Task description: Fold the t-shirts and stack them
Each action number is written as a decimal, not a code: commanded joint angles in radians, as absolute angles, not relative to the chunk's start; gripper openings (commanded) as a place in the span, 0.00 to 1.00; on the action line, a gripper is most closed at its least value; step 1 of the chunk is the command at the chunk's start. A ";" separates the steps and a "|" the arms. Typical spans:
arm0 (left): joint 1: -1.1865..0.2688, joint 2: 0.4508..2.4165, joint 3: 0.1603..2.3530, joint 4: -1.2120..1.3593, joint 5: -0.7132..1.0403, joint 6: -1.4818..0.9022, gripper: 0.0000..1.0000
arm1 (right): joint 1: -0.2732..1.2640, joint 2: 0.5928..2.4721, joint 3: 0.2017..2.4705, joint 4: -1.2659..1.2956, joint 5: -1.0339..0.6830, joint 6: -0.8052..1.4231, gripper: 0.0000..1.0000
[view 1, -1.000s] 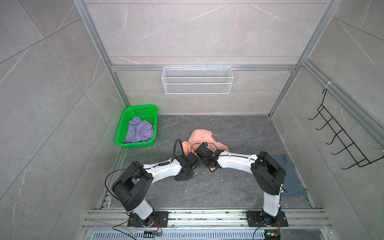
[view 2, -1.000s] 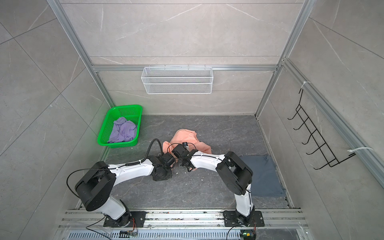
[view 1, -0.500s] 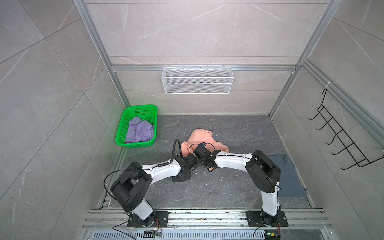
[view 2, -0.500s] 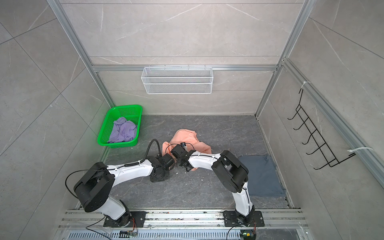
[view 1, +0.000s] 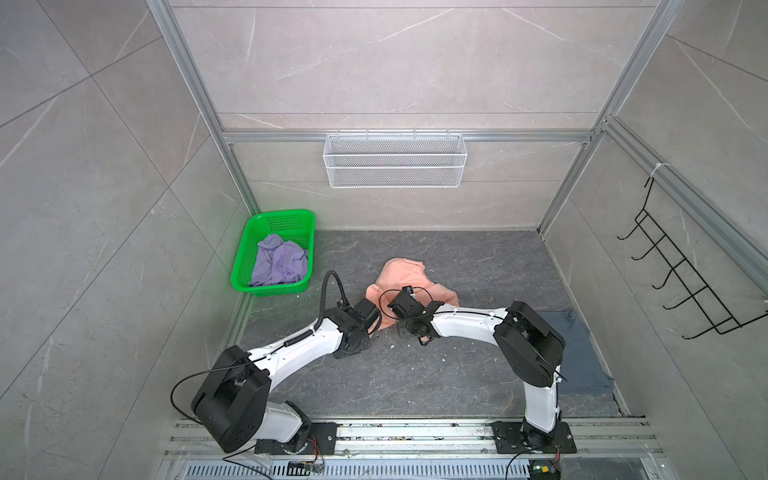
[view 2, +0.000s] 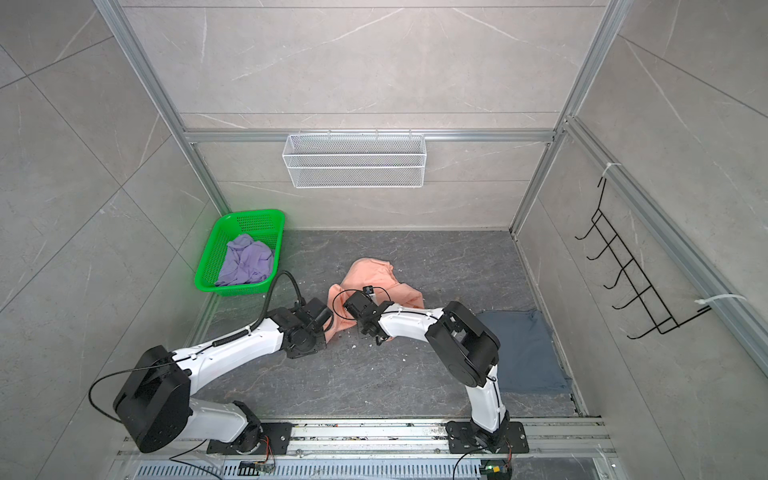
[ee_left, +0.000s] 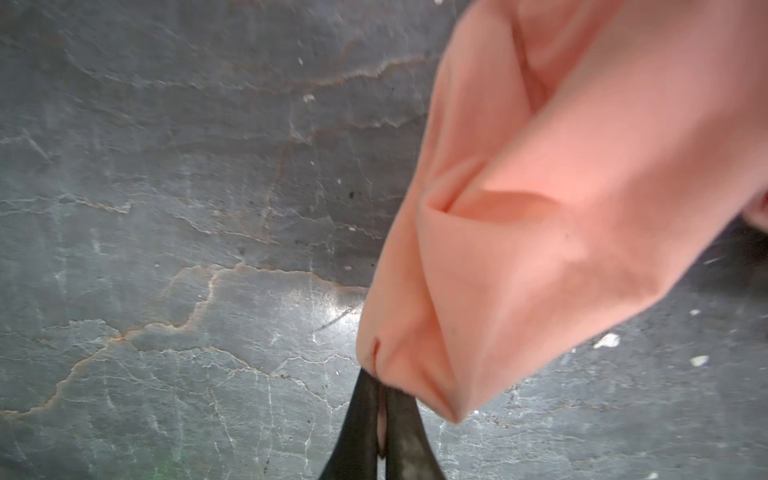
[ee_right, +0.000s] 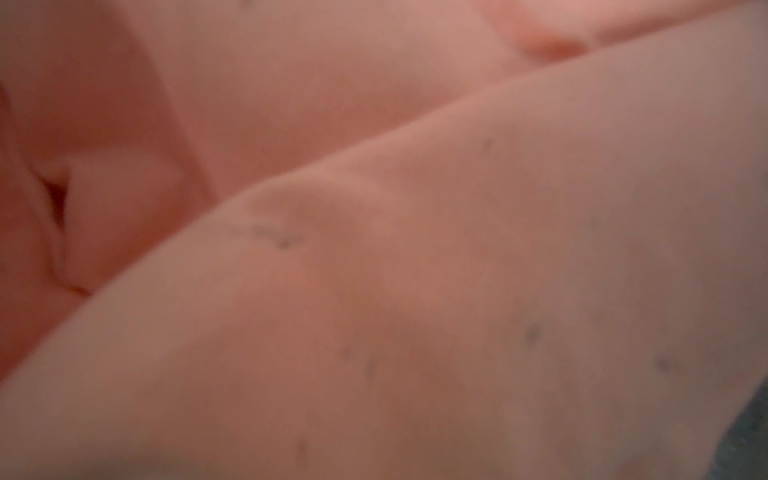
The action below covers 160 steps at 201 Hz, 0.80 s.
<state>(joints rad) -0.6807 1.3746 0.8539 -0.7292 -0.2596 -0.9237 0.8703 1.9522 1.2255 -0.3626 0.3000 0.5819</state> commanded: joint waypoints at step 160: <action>-0.448 1.169 0.931 -0.790 -0.215 -0.839 0.00 | 0.874 1.715 1.047 -0.417 0.192 0.415 0.43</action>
